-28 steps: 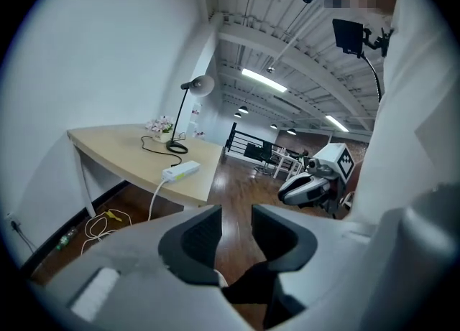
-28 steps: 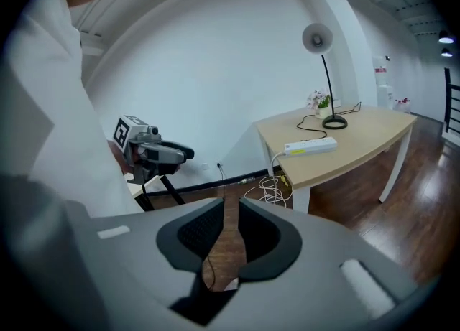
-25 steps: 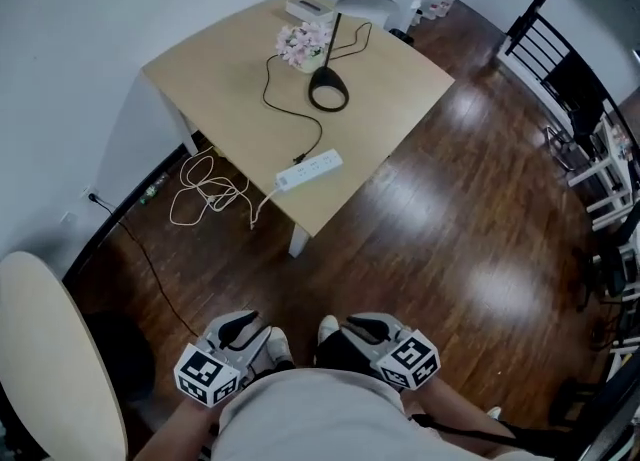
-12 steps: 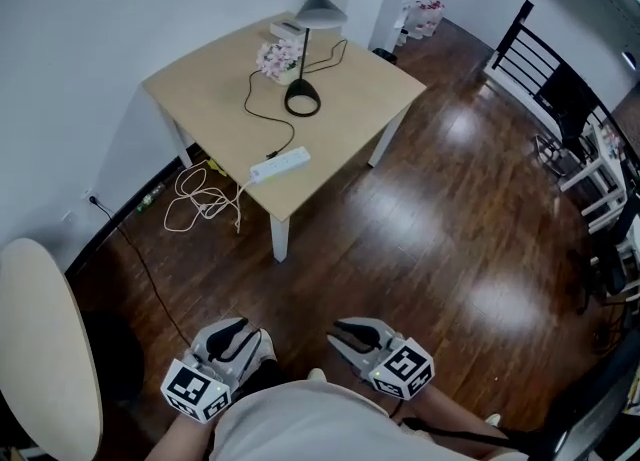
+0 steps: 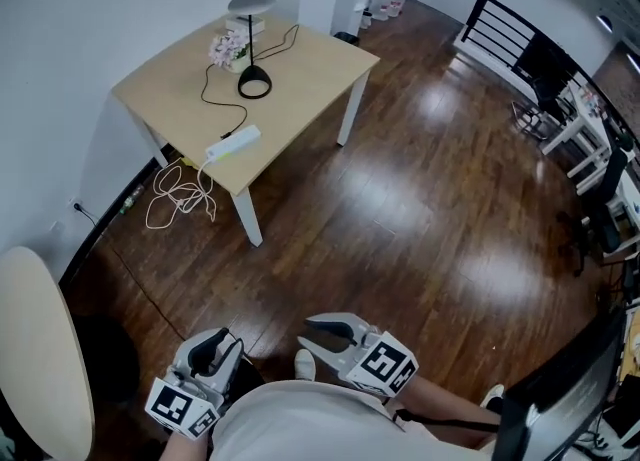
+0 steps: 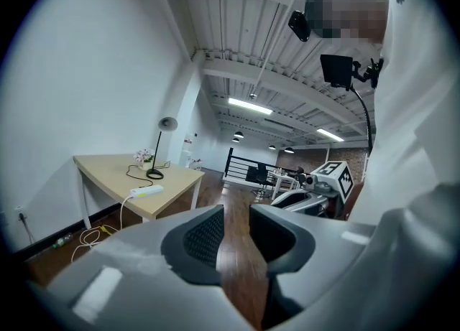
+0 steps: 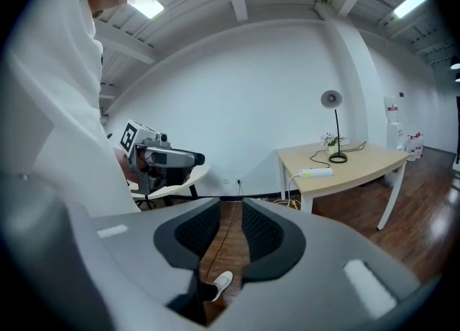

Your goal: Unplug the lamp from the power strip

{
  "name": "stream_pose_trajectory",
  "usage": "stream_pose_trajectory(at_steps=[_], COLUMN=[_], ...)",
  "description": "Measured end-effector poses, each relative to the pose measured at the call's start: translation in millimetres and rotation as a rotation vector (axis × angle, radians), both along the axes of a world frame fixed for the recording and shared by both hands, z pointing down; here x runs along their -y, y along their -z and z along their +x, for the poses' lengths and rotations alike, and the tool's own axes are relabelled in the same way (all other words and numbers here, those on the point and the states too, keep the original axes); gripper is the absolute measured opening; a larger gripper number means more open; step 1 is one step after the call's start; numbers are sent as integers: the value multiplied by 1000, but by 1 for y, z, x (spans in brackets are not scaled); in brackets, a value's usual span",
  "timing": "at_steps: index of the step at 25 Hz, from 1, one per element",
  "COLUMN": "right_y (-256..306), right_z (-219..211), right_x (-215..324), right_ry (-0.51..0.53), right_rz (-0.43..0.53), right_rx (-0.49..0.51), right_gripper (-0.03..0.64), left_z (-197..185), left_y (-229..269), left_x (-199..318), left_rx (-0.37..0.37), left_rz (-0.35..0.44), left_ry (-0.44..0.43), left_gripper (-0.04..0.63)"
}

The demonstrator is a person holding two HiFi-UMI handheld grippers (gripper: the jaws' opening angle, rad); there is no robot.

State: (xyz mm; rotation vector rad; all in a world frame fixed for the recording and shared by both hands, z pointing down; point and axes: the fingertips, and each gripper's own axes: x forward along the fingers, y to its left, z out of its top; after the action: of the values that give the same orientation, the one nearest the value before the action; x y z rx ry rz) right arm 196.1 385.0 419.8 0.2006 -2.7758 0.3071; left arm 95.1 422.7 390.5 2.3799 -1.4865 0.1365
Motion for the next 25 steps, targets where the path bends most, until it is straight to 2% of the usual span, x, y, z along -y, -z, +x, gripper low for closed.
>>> stream_pose_trajectory(at_steps=[7,13,16,25], right_y=[12,21,26,26], right_z=[23,33,35,32], right_x=[-3,-9,-10,-19], right_ry=[-63,-67,-70,-36], right_rz=[10,26,43,77], right_rx=[36,44,39,25], right_gripper=[100,100,100,95], left_z=[20,35,39,33], left_y=[6,4,6,-3], left_x=[-5,-4,-3,-14], left_rx=[48,-12,13,25], left_rz=[16,7,11,2], left_ry=[-62,-82,-110,-77], left_gripper=[119,120,120,123])
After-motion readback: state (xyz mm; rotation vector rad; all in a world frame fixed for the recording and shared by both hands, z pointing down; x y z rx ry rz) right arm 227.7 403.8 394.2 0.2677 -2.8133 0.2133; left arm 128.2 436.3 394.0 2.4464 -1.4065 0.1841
